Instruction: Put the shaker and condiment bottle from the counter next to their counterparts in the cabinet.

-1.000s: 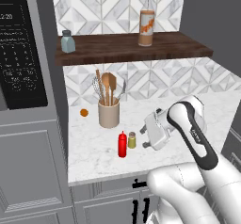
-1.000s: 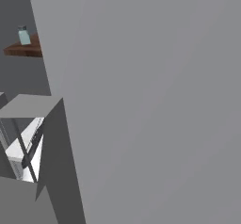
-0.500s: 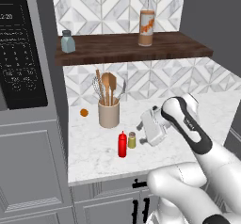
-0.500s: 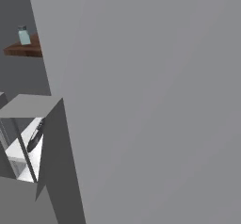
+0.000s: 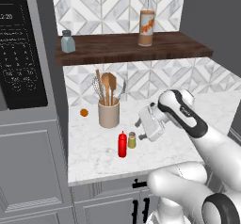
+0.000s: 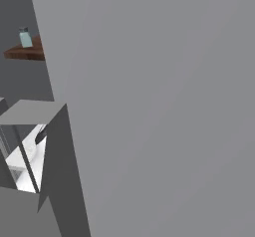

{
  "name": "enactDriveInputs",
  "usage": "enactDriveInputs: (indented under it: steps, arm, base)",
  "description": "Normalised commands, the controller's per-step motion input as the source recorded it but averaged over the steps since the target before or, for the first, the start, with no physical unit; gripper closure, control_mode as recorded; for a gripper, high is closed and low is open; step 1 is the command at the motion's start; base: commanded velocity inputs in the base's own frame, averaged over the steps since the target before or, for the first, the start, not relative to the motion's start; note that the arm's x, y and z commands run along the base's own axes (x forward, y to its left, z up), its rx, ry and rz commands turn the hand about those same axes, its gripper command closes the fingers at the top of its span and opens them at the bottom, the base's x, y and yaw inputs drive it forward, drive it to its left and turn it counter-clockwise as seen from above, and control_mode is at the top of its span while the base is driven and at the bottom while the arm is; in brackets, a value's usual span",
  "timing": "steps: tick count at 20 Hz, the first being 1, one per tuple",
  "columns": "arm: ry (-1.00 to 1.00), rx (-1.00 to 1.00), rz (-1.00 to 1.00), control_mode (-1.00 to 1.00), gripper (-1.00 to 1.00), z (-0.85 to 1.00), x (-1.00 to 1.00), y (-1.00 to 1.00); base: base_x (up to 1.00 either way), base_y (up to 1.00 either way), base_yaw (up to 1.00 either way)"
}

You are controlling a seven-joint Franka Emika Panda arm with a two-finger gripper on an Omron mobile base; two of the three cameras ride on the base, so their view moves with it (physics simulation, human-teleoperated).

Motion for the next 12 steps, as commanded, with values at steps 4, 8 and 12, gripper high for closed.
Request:
enactDriveInputs:
  steps: [4,8,12]
  arm:
    - [0.00,0.00,0.00,-1.00,-1.00,-0.11,0.26,0.04]
    - [0.00,-0.01,0.00,-1.00,-1.00,-0.18,0.31,0.09]
    - [0.00,0.00,0.00,-1.00,-1.00,-0.18,0.16,0.03]
  base:
    - [0.00,0.00,0.00]
    - [0.00,0.00,0.00]
    - [0.00,0.00,0.00]
